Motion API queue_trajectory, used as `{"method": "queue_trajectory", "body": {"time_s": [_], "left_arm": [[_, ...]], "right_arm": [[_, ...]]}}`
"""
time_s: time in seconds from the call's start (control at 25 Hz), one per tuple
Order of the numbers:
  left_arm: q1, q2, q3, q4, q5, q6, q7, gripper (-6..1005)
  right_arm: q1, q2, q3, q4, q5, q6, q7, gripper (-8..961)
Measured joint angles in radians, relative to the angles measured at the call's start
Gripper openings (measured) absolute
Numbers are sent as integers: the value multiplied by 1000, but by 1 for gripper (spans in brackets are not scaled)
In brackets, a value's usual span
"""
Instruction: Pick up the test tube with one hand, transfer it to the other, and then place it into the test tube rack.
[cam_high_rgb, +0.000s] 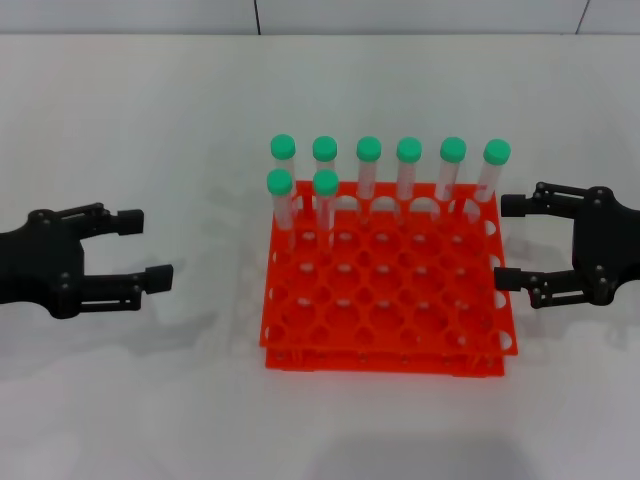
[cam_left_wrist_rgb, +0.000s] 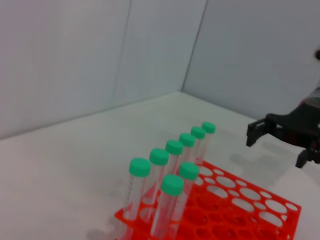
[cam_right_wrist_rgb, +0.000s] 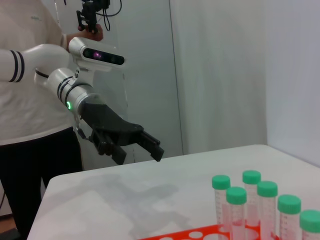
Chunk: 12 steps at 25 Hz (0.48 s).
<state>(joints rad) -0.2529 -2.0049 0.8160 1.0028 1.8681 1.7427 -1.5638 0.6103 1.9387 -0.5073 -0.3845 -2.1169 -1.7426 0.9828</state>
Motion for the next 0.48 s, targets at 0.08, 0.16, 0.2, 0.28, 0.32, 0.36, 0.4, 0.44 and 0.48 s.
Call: {"method": "queue_trajectory", "body": {"time_s": [0.08, 0.16, 0.2, 0.28, 0.32, 0.36, 0.4, 0.44, 0.48], "left_arm": [[-15, 2, 0, -6, 24, 5, -7, 879], [-26, 4, 0, -16, 41, 8, -10, 879], [-28, 6, -1, -18, 45, 8, -12, 879], [-29, 11, -1, -21, 54, 7, -23, 879], [-30, 13, -1, -20, 60, 5, -31, 879], [-31, 15, -1, -19, 65, 4, -37, 879], [-31, 16, -1, -18, 69, 3, -41, 879], [-31, 18, -2, -17, 71, 3, -45, 879], [-31, 20, -2, -16, 72, 3, -46, 879]], "right_arm": [[-4, -1, 0, 0, 0, 3, 3, 873], [-7, -2, 5, -1, 1, 6, 6, 873], [-8, -3, 7, -2, 1, 8, 8, 873], [-9, -4, 7, -2, 1, 12, 14, 873], [-9, -4, 6, -2, 1, 17, 15, 873], [-9, -5, 5, -2, 1, 24, 16, 873], [-9, -5, 3, -2, 1, 33, 16, 873], [-9, -5, 2, -2, 1, 42, 16, 873], [-9, -5, 1, -2, 1, 48, 17, 873]]}}
